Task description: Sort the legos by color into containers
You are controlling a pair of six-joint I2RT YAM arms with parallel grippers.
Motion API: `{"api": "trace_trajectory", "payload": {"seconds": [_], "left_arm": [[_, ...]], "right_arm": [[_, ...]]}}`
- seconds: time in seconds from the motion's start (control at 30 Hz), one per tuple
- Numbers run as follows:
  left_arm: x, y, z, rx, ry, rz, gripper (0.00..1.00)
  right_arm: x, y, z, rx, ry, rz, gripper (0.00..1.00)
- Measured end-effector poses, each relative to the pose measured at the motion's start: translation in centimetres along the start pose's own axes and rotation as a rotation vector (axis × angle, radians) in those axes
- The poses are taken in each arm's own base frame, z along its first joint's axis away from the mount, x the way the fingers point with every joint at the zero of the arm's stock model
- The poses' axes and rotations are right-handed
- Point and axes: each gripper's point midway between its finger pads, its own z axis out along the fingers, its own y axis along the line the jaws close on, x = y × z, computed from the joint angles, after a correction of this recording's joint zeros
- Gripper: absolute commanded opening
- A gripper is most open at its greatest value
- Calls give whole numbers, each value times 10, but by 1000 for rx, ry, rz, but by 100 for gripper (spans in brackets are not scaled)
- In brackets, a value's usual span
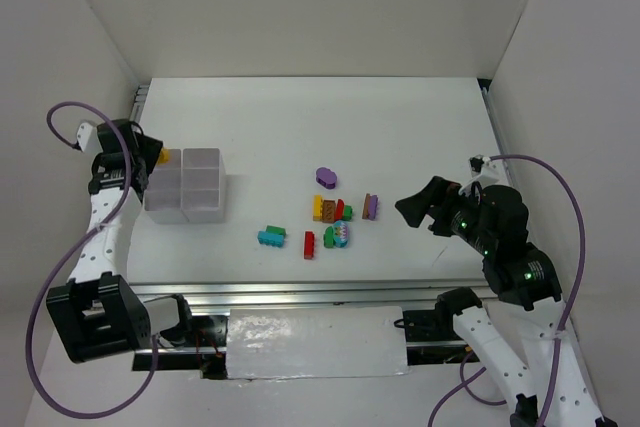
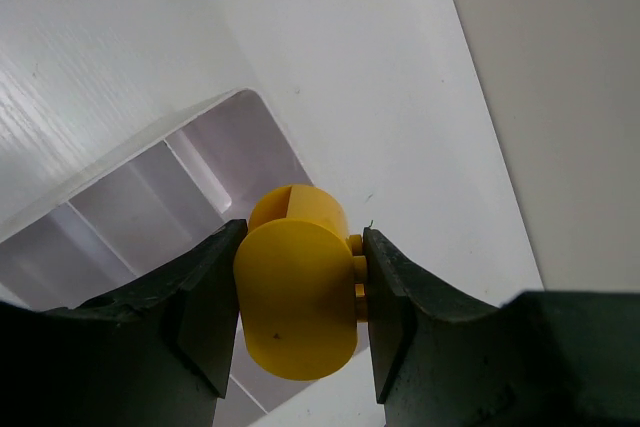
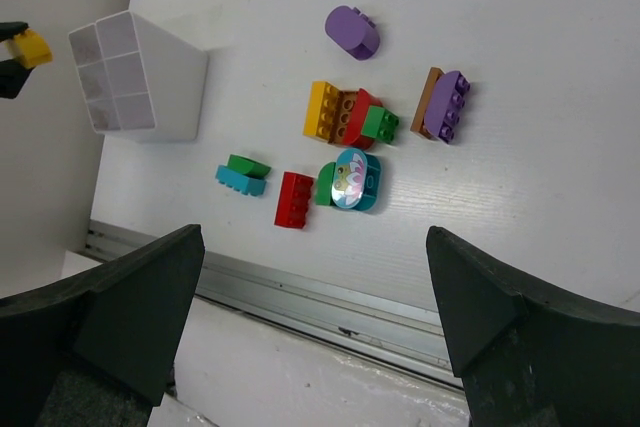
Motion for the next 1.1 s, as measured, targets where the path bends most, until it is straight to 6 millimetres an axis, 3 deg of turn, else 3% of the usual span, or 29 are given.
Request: {"api": "trace_trajectory", "payload": {"seconds": [0.17,0.43,0.57,0.77,1.1], "left_arm": [[9,8,14,38,13,-63,10],[-4,-13,15,126,-33,-111,23],[-5,-16,18,133,-39,-128,22],[6,-1,26,73,-14,-145,18],[18,16,35,-2,19,-153,35]], "right_arm": [[0,1,1,-4,6,-3,100],[-2,3,2,-14,-3,-9,100],[-2,3,3,-16,-6,-10,99],[1,0,6,-10,3,-8,99],[1,0,5,-11,1,-8,100]]}}
